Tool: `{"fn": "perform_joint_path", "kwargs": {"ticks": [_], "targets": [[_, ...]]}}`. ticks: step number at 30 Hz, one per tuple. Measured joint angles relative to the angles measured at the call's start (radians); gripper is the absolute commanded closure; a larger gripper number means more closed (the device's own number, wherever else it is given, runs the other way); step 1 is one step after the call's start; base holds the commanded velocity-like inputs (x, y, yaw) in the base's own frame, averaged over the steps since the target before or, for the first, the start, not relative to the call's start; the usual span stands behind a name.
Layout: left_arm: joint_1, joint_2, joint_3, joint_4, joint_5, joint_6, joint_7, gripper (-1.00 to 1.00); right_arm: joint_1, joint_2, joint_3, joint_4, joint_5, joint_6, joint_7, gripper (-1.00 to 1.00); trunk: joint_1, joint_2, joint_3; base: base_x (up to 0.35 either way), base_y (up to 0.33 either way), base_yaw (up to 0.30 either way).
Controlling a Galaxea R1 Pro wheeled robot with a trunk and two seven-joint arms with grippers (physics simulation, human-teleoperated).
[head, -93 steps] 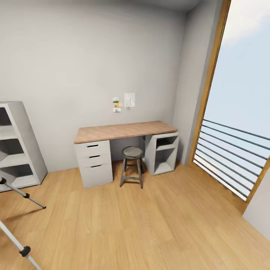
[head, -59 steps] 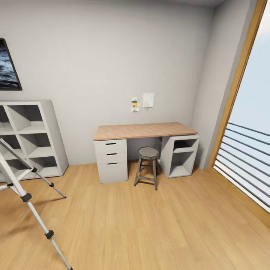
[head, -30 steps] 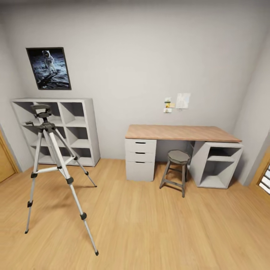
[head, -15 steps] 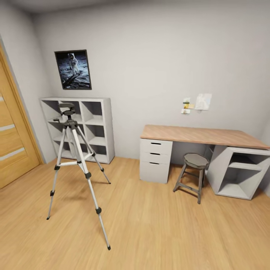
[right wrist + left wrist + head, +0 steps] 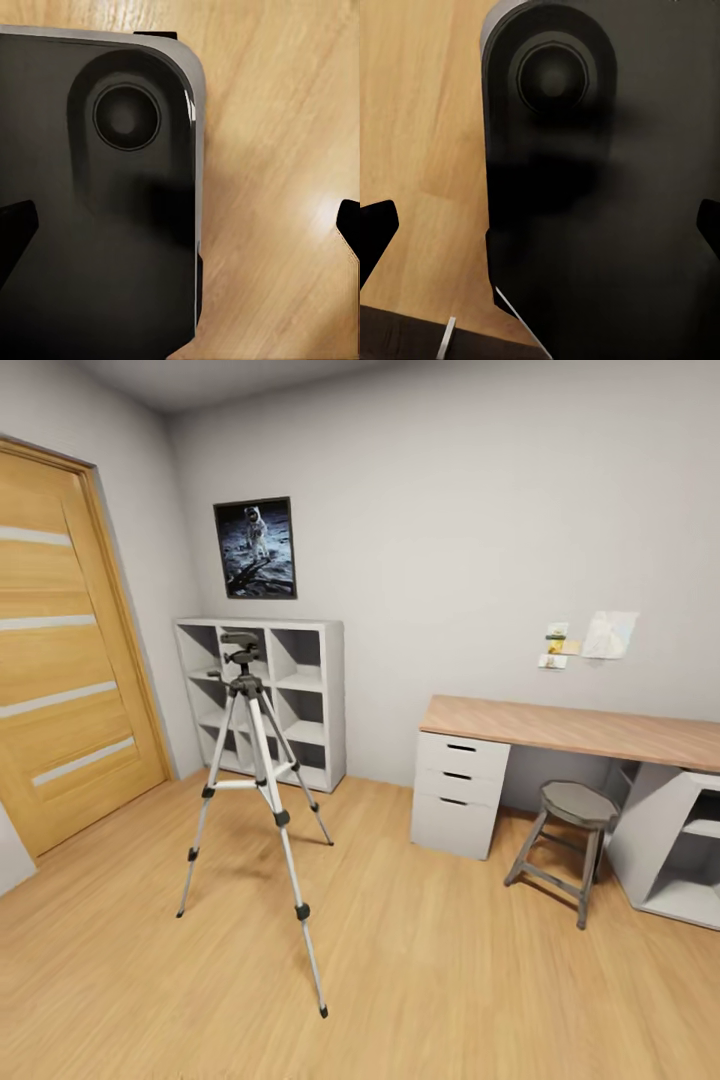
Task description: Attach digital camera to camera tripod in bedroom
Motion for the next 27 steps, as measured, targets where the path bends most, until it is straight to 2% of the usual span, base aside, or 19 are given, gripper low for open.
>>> {"fn": "perform_joint_path", "kwargs": {"ticks": [10, 22, 27], "targets": [[0.000, 0.001, 0.001, -0.004, -0.001, 0.000, 0.000, -1.00, 0.000, 0.000, 0.000, 0.000, 0.000, -0.001, -0.003, -1.00, 0.000, 0.000, 0.000, 0.000, 0.000, 0.276], [0.000, 0.001, -0.001, -0.005, -0.001, 0.003, -0.003, -1.00, 0.000, 0.000, -0.001, 0.000, 0.000, 0.000, -0.006, -1.00, 0.000, 0.000, 0.000, 0.000, 0.000, 0.048], [0.000, 0.000, -0.002, -0.005, -0.001, 0.005, -0.003, -1.00, 0.000, 0.000, -0.002, 0.000, -0.001, 0.001, -0.008, -1.00, 0.000, 0.000, -0.002, 0.000, 0.007, 0.183]]}}
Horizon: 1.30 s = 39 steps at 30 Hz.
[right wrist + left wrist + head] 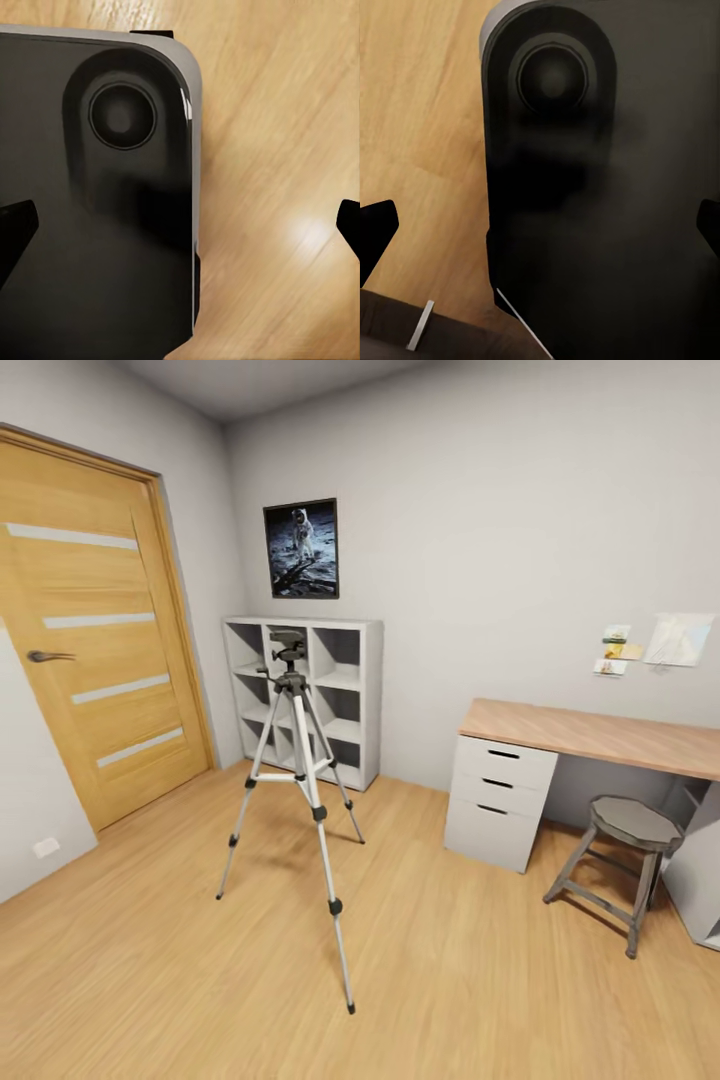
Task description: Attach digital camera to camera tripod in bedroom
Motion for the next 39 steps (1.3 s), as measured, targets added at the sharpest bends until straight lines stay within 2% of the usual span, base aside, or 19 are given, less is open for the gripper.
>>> {"fn": "perform_joint_path", "kwargs": {"ticks": [4, 5, 9, 13, 19, 39], "targets": [[0.000, -0.008, -0.002, 0.000, 0.000, -0.003, 0.001, -1.00, 0.000, 0.000, -0.002, 0.000, 0.000, 0.000, -0.001, -1.00, 0.000, 0.000, -0.002, 0.000, 0.002, 0.259], [0.000, -0.016, -0.002, 0.000, 0.000, -0.003, 0.001, -1.00, 0.000, 0.000, -0.016, 0.000, -0.001, 0.000, -0.001, -1.00, 0.000, 0.000, -0.002, 0.000, 0.000, 0.269], [0.000, -0.019, -0.002, -0.001, -0.001, -0.004, 0.001, -1.00, 0.000, 0.000, -0.067, 0.000, -0.001, 0.000, 0.000, -1.00, 0.000, 0.000, -0.004, 0.000, 0.000, 0.213], [0.000, -0.019, -0.002, -0.003, -0.001, -0.004, 0.001, -1.00, 0.000, 0.000, -0.088, 0.000, -0.001, -0.002, 0.001, -1.00, 0.000, 0.000, -0.005, 0.002, 0.000, 0.057], [0.000, -0.018, -0.001, -0.003, -0.001, -0.005, 0.002, -1.00, 0.000, 0.000, -0.091, 0.000, -0.001, -0.002, 0.003, -1.00, 0.000, 0.000, -0.005, 0.079, 0.121, 0.008], [0.000, -0.018, 0.001, -0.002, -0.001, 0.006, 0.004, -1.00, 0.000, 0.000, -0.087, 0.000, 0.001, -0.002, 0.005, -1.00, 0.000, 0.000, -0.005, 0.150, 0.290, 0.000]]}}
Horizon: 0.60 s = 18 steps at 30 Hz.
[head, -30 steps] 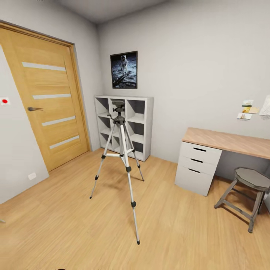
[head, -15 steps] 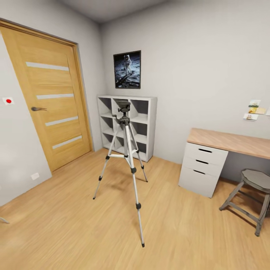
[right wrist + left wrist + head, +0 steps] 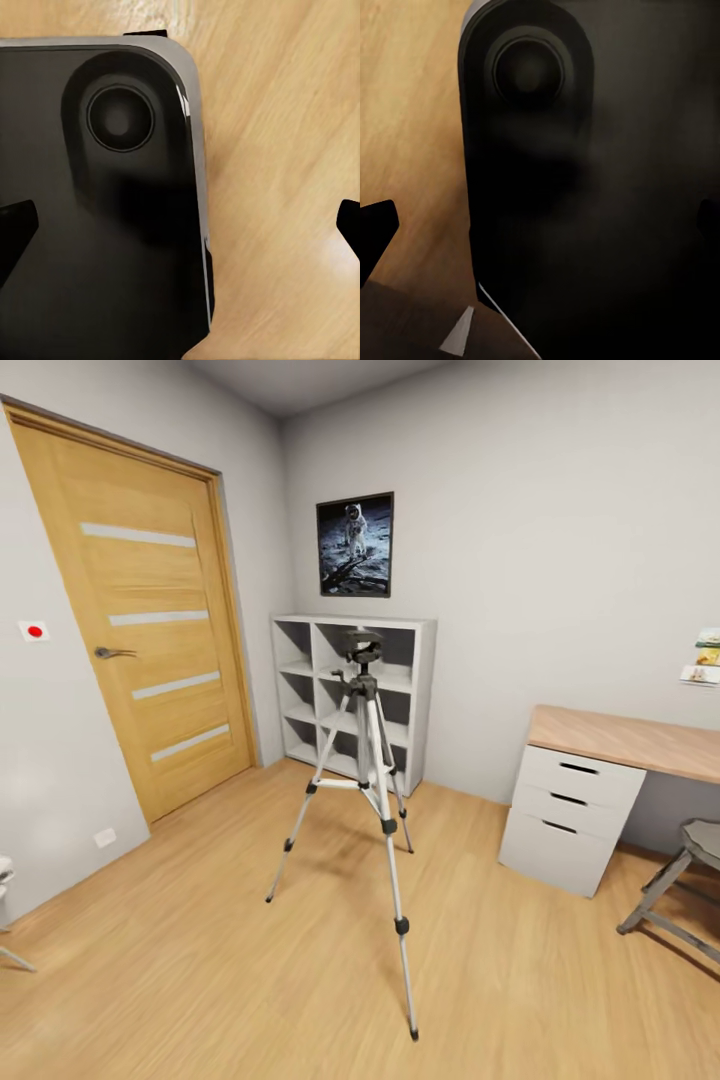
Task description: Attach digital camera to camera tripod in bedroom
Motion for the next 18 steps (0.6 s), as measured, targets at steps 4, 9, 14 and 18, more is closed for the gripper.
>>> {"fn": "perform_joint_path", "kwargs": {"ticks": [4, 9, 14, 18], "targets": [[0.000, 0.001, 0.000, -0.001, 0.000, 0.000, 0.000, -1.00, 0.000, 0.000, 0.000, 0.000, 0.000, 0.000, 0.000, -1.00, 0.000, 0.000, 0.000, 0.148, 0.279, 0.000], [0.000, 0.002, 0.000, -0.001, 0.001, 0.000, 0.000, -1.00, 0.000, 0.000, 0.001, 0.000, 0.000, 0.000, 0.000, -1.00, 0.000, 0.000, 0.000, 0.066, 0.280, 0.065], [0.000, 0.002, 0.000, -0.001, 0.001, -0.003, 0.000, -1.00, 0.000, 0.000, 0.000, 0.000, 0.000, -0.001, -0.002, -1.00, 0.000, 0.000, 0.000, 0.016, 0.178, 0.225], [0.000, 0.002, 0.000, -0.001, 0.001, -0.008, 0.000, -1.00, 0.000, 0.000, 0.000, 0.000, 0.000, -0.002, -0.003, -1.00, 0.000, 0.000, 0.000, 0.004, 0.046, 0.267]]}}
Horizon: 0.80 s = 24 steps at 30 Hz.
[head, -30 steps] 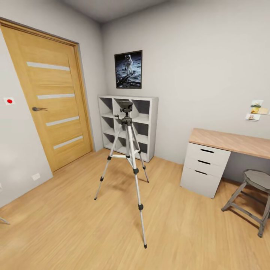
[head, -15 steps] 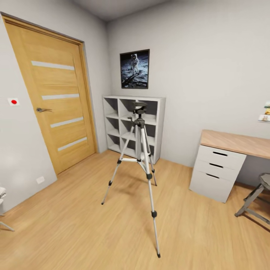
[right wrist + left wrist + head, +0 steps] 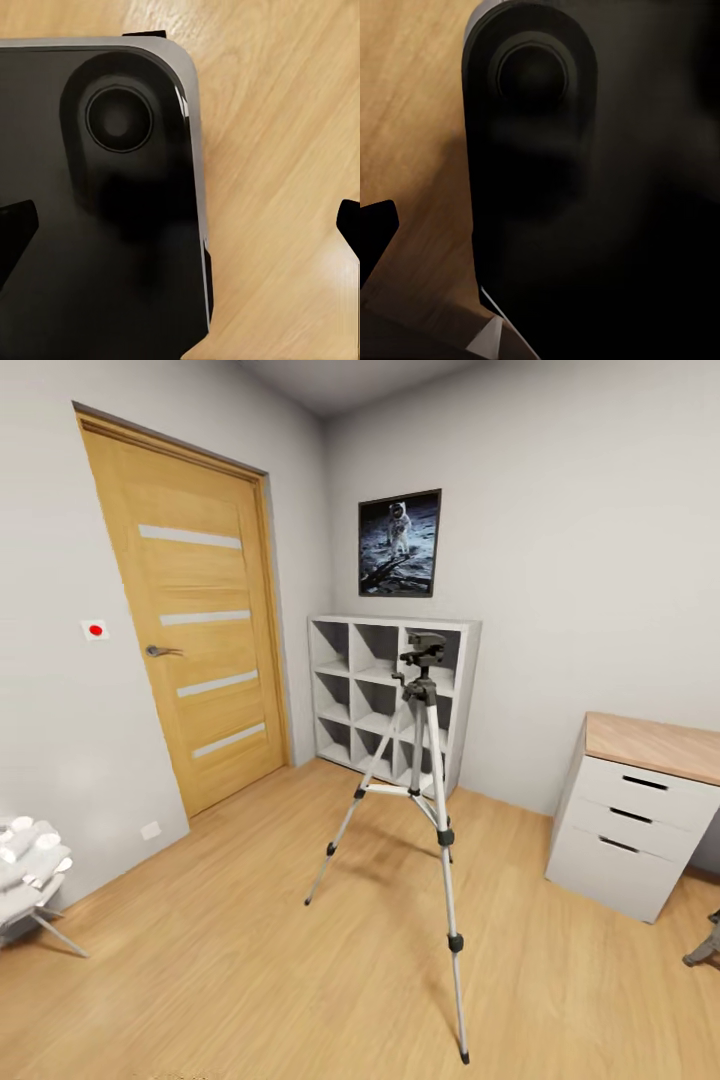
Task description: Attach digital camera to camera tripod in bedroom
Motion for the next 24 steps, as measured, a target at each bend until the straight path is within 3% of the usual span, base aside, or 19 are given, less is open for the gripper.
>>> {"fn": "perform_joint_path", "kwargs": {"ticks": [9, 16, 24], "targets": [[0.000, 0.000, 0.000, 0.000, 0.000, -0.002, 0.000, -1.00, 0.000, 0.000, 0.000, 0.000, 0.000, 0.000, 0.000, -1.00, 0.000, 0.000, 0.000, 0.000, 0.016, 0.076], [0.000, 0.000, 0.000, 0.000, 0.000, -0.002, 0.000, -1.00, 0.000, 0.000, 0.000, 0.000, 0.000, 0.000, 0.000, -1.00, 0.000, 0.000, 0.000, 0.071, 0.226, 0.004], [0.000, 0.000, 0.000, 0.000, 0.000, -0.003, 0.000, -1.00, 0.000, 0.000, 0.000, 0.000, 0.000, 0.000, 0.000, -1.00, 0.000, 0.000, 0.000, 0.205, 0.229, 0.000]]}}
